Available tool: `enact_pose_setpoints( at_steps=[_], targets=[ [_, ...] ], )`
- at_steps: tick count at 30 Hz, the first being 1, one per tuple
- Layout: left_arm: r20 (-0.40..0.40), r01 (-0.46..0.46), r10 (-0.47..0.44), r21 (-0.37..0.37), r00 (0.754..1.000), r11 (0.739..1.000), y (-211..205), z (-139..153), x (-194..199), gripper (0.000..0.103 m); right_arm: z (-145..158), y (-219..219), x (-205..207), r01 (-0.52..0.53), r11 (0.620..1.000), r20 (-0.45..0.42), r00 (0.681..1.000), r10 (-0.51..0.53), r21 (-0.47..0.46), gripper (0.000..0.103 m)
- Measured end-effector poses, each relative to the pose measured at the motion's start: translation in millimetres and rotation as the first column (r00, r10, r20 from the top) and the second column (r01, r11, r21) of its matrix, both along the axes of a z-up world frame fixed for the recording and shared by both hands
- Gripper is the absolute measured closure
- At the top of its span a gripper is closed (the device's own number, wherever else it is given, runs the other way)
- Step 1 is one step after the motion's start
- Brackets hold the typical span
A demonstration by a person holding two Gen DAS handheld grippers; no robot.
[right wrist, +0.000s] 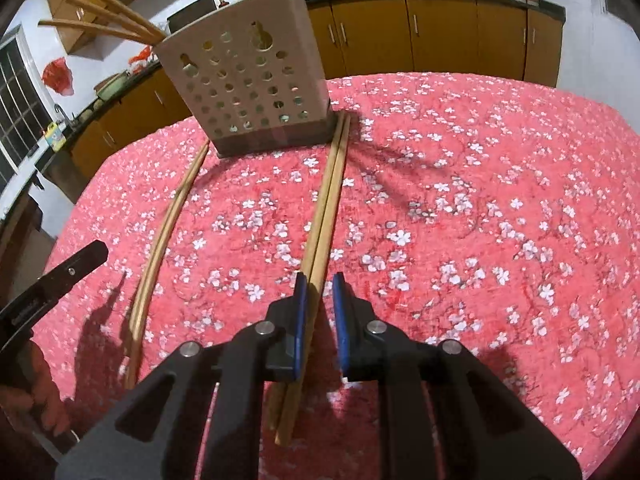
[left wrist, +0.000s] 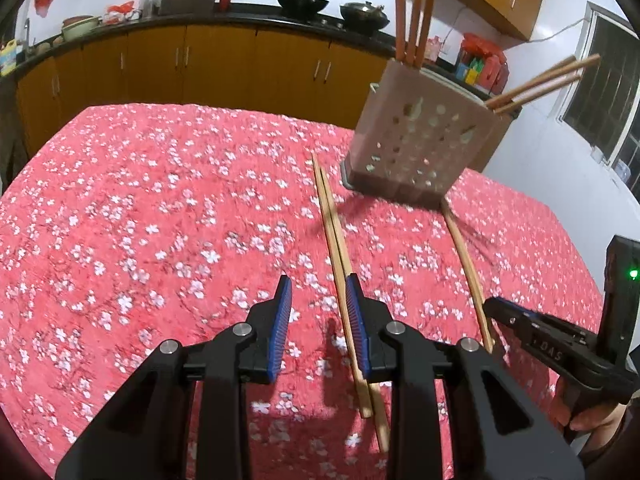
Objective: Organize utensils
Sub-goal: 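Lower the left tool onto a chopstick and close it while the right tool grasps another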
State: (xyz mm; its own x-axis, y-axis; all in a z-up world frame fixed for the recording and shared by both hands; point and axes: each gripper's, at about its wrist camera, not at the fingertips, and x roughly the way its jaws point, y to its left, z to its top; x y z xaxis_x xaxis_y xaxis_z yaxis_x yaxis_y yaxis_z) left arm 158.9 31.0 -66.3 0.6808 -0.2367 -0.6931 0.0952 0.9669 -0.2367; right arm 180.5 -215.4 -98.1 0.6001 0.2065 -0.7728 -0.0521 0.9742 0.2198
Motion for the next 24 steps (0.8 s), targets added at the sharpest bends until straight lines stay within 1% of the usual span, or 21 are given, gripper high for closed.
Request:
enact_pose_setpoints(
  at_steps=[4, 6, 7, 8, 10, 12, 16, 18, 20, 22, 24],
  targets=[
    [-0.022, 0.017, -0.018, -0.005, 1.0, 1.0, -5, -6, 0, 0.074, -4, 3, 1, 0.0, 0.998, 0.0, 1.0, 0.0, -0.059, 0.091],
    [-0.031, 0.028, -0.028, -0.006, 0.999, 1.0, -7, -9, 0, 0.074, -4, 8, 2, -0.005, 0.994, 0.008, 1.0, 0.006, -0.112, 0.094],
    [-0.036, 0.032, -0.032, -0.007, 0.999, 0.999, -8, -10, 0, 0.075, -5, 8, 3, 0.011, 0.989, 0.016, 1.0, -0.008, -0.149, 0.095],
    [-0.04, 0.038, -0.039, -0.008, 0.998, 0.999, -10, -12, 1, 0.076, -5, 6, 3, 0.033, 0.985, 0.022, 0.999, -0.03, -0.167, 0.095],
    [-0.044, 0.05, -0.05, -0.005, 0.998, 0.999, -13, -13, 1, 0.08, -4, -5, 4, 0.075, 0.987, 0.021, 0.997, -0.072, -0.146, 0.095],
    [-0.05, 0.064, -0.064, 0.004, 0.997, 0.998, -16, -15, 1, 0.084, -4, -14, 5, 0.095, 0.988, 0.016, 0.996, -0.093, -0.124, 0.095],
    [-0.065, 0.083, -0.08, 0.04, 0.995, 0.996, -24, -19, 4, 0.089, -4, -18, 5, 0.094, 0.988, 0.016, 0.996, -0.093, -0.122, 0.095],
    [-0.079, 0.082, -0.076, 0.066, 0.994, 0.994, -27, -23, 7, 0.09, -4, -17, 4, 0.093, 0.987, 0.02, 0.996, -0.092, -0.129, 0.095],
    [-0.078, 0.087, -0.081, 0.077, 0.994, 0.993, -29, -23, 8, 0.09, -4, -17, 2, 0.092, 0.987, 0.022, 0.996, -0.09, -0.132, 0.095],
    [-0.081, 0.084, -0.075, 0.113, 0.994, 0.99, -33, -24, 10, 0.091, -4, -15, 3, 0.09, 0.987, 0.022, 0.996, -0.088, -0.135, 0.095],
    [-0.077, 0.08, -0.07, 0.132, 0.995, 0.988, -35, -24, 12, 0.092, -3, -15, 3, 0.089, 0.987, 0.022, 0.996, -0.087, -0.136, 0.095]
  ],
)
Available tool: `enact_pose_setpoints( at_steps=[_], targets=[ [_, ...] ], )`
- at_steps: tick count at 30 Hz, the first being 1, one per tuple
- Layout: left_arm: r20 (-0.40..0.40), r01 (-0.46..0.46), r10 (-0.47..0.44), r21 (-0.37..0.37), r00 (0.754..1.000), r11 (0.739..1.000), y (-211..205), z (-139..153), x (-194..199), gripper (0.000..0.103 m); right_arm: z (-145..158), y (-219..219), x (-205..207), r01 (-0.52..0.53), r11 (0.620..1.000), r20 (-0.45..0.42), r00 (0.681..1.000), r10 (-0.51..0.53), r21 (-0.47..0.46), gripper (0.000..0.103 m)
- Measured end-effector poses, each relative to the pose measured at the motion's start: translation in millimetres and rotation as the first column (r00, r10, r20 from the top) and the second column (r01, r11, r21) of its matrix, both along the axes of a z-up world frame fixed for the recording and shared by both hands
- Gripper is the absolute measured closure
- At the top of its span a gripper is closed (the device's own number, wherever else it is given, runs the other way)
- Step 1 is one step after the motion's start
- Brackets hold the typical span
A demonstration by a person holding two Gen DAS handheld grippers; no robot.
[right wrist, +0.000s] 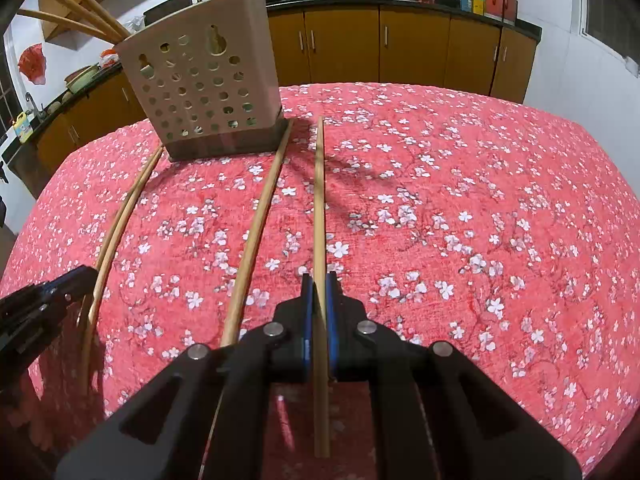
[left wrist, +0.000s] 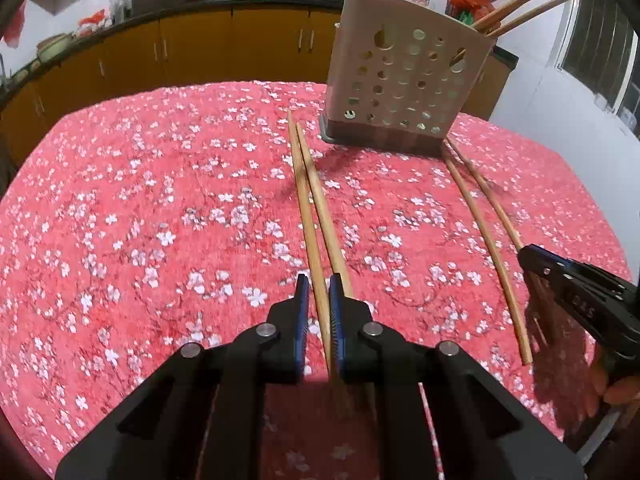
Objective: Organize utensils
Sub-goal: 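Lower the left tool onto a chopstick and close it while the right tool grasps another, then hold the chopsticks in both tools and lift them off the table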
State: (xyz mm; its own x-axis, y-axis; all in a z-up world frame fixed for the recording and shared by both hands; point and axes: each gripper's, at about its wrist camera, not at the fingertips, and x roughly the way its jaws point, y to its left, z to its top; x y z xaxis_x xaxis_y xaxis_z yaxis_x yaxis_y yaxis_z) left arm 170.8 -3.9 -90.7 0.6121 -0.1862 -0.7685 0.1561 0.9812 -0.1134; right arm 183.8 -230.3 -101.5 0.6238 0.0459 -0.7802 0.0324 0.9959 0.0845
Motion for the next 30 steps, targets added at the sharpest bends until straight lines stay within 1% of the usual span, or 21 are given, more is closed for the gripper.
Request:
enact_pose_setpoints(
  at_steps=[5, 6, 10, 17, 19, 24, 30],
  targets=[
    [0.009, -0.015, 0.015, 0.014, 1.0, 1.0, -2, 0, 5, 0.092, 0, 0, -2, -0.007, 1.0, 0.004, 1.0, 0.007, 0.024, 0.094],
    [0.009, -0.021, 0.02, 0.018, 1.0, 1.0, -3, 0, 7, 0.094, 0, 1, -2, -0.009, 1.0, 0.005, 1.0, 0.008, 0.023, 0.094],
    [0.008, -0.042, 0.041, 0.018, 0.999, 0.999, 4, 0, 10, 0.095, 0, 1, -1, -0.021, 1.0, 0.008, 1.0, 0.021, 0.009, 0.095],
    [0.003, -0.125, 0.125, 0.014, 0.992, 0.992, 44, 2, 15, 0.096, 0, -17, 13, 0.038, 0.999, 0.015, 0.999, -0.038, 0.005, 0.095],
    [0.003, -0.135, 0.135, 0.004, 0.991, 0.991, 52, 2, 17, 0.095, 0, -23, 16, 0.057, 0.998, 0.019, 0.998, -0.058, 0.012, 0.095],
    [0.006, -0.13, 0.13, -0.015, 0.991, 0.991, 55, 2, 16, 0.095, -2, -27, 15, 0.06, 0.998, 0.023, 0.998, -0.06, 0.021, 0.095],
    [-0.002, -0.132, 0.133, -0.068, 0.991, 0.989, 61, 2, 15, 0.095, -2, -27, 13, 0.06, 0.998, 0.023, 0.998, -0.061, 0.028, 0.095]
  ],
)
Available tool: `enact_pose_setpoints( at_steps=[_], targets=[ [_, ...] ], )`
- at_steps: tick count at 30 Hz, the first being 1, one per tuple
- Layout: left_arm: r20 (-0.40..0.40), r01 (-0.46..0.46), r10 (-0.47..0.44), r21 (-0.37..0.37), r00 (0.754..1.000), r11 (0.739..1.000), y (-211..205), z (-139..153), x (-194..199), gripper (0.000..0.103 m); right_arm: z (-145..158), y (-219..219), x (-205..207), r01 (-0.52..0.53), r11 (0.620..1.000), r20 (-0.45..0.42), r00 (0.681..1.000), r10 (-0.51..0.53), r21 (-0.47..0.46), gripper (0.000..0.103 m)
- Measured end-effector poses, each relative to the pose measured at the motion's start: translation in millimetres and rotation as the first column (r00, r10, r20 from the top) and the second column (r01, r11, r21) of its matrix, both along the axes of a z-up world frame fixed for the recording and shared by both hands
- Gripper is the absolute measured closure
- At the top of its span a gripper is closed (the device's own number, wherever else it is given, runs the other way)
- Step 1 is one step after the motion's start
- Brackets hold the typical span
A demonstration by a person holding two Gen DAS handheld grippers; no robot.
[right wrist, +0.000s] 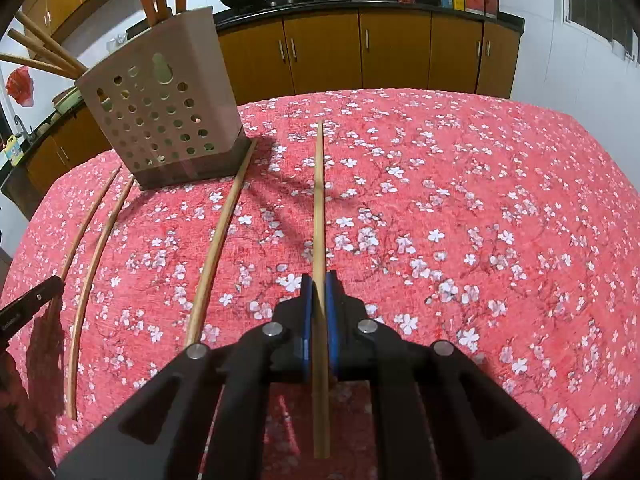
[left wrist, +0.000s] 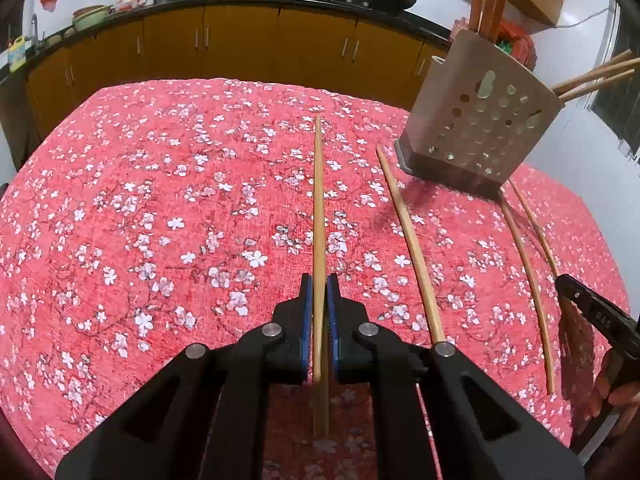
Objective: Organize utensils
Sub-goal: 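Hold the chopsticks in both tools and lift them off the table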
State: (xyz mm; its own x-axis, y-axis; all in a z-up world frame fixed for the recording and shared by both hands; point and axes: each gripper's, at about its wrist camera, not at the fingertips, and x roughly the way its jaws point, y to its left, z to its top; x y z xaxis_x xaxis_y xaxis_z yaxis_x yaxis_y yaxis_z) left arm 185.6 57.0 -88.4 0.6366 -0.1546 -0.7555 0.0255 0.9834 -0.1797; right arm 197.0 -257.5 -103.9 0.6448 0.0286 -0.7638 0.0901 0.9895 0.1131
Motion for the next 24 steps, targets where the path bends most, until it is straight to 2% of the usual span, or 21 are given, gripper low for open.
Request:
enact_pose_setpoints(
  at_steps=[24],
  targets=[
    [-0.001, -0.009, 0.009, -0.053, 1.0, 0.999, 2.3, 0.8, -2.7, 0.094, -0.6, -1.7, -0.8, 0.002, 1.0, 0.001, 1.0, -0.002, 0.023, 0.095]
  ],
)
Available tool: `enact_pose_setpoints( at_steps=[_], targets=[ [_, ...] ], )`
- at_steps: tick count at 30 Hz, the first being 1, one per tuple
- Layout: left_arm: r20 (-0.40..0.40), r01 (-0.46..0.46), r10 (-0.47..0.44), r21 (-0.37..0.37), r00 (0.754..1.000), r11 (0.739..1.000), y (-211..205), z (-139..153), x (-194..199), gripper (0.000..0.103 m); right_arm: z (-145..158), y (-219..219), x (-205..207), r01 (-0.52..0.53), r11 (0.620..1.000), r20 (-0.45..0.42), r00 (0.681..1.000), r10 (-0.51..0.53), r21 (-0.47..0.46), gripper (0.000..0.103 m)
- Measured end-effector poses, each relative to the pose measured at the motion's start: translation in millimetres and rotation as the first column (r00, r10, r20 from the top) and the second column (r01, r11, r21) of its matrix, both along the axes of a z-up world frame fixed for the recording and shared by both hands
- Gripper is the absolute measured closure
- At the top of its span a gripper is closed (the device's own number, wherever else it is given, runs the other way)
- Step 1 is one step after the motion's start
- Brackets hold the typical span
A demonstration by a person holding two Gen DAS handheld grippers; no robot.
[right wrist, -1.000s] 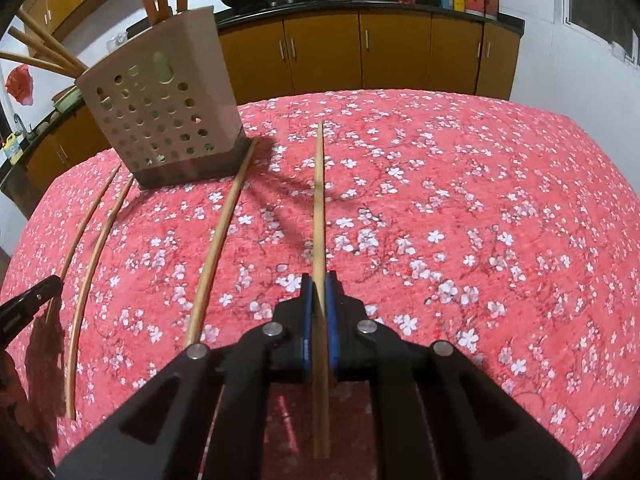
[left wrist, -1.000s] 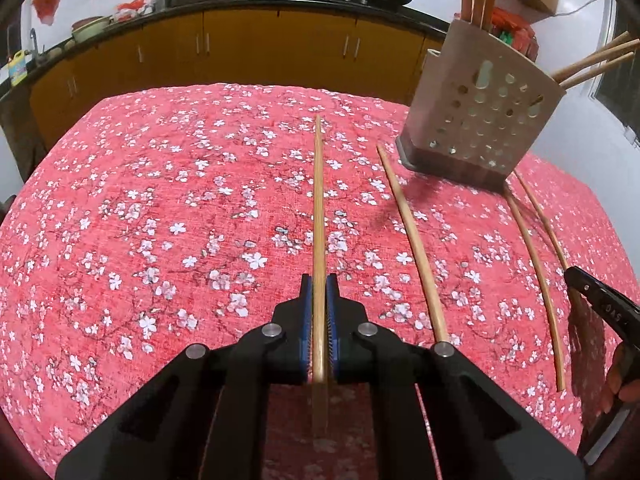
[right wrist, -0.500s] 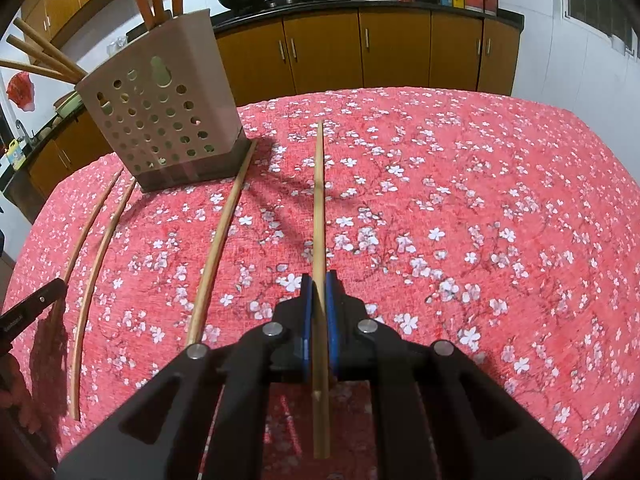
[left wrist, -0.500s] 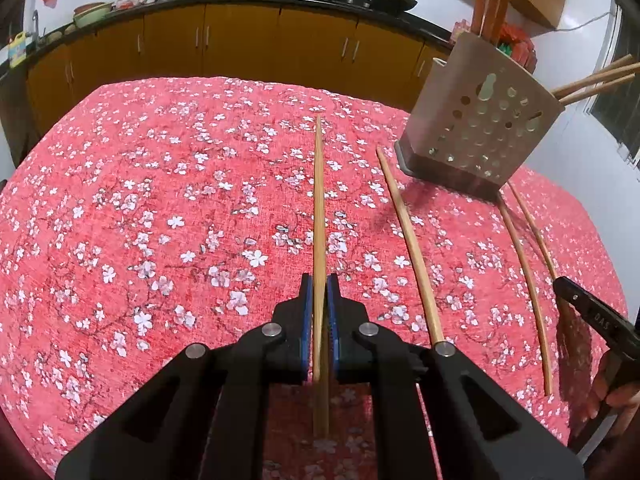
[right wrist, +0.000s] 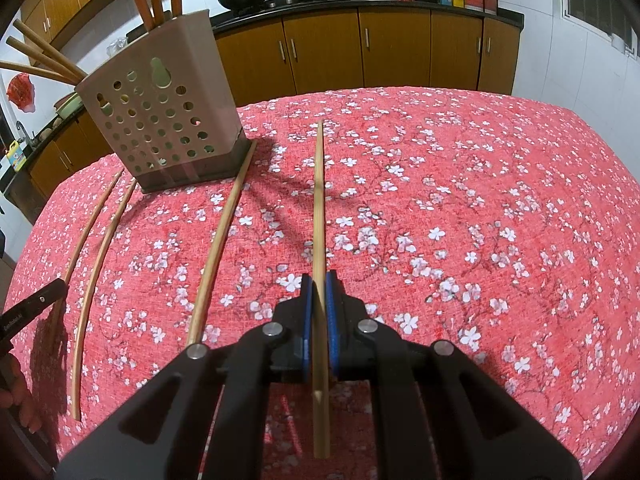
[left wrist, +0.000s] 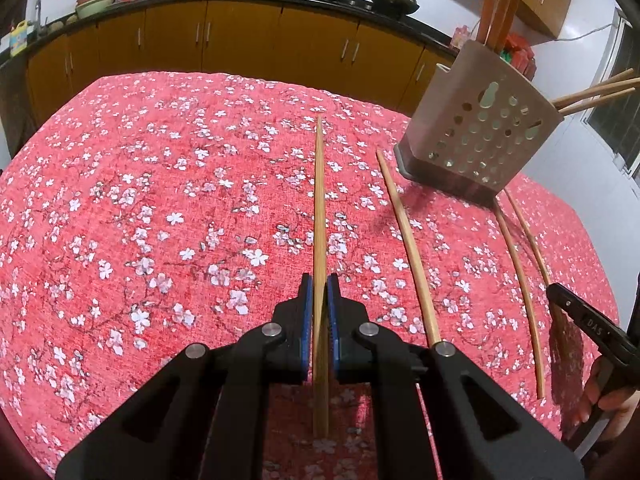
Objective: Organize utensils
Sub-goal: 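Hold the chopsticks in both tools and lift them off the table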
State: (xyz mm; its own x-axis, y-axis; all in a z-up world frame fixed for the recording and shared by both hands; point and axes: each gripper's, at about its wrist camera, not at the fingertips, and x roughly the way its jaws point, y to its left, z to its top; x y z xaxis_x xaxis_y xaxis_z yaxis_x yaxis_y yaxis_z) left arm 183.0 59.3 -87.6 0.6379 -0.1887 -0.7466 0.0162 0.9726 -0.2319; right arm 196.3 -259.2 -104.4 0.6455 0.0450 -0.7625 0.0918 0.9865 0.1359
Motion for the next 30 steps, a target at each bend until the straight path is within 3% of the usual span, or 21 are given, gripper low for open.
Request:
enact_pose_setpoints(
  at_steps=[30],
  targets=[
    [0.0, -0.003, 0.003, 0.001, 1.0, 1.0, 1.0, 0.0, -0.4, 0.094, 0.7, 0.1, -1.1, 0.003, 1.0, -0.001, 1.0, -0.003, -0.004, 0.095]
  ],
)
